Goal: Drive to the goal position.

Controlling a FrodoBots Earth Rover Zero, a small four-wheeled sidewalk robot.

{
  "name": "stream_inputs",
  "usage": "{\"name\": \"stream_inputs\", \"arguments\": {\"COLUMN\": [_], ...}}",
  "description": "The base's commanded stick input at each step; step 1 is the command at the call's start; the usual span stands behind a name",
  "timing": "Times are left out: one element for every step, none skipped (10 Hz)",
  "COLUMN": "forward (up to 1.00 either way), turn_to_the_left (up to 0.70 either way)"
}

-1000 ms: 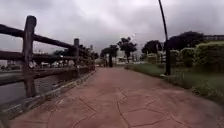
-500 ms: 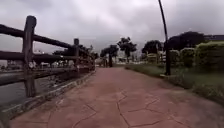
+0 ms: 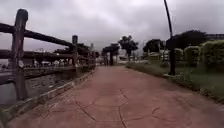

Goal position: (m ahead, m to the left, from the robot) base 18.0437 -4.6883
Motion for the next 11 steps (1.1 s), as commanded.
{"name": "stream_inputs", "arguments": {"forward": [1.00, 1.00, 1.00, 1.00, 1.00, 1.00, 1.00, 1.00, 1.00, 1.00, 1.00], "turn_to_the_left": [0.00, 0.00, 0.00, 0.00, 0.00, 0.00, 0.00, 0.00, 0.00, 0.00, 0.00]}}
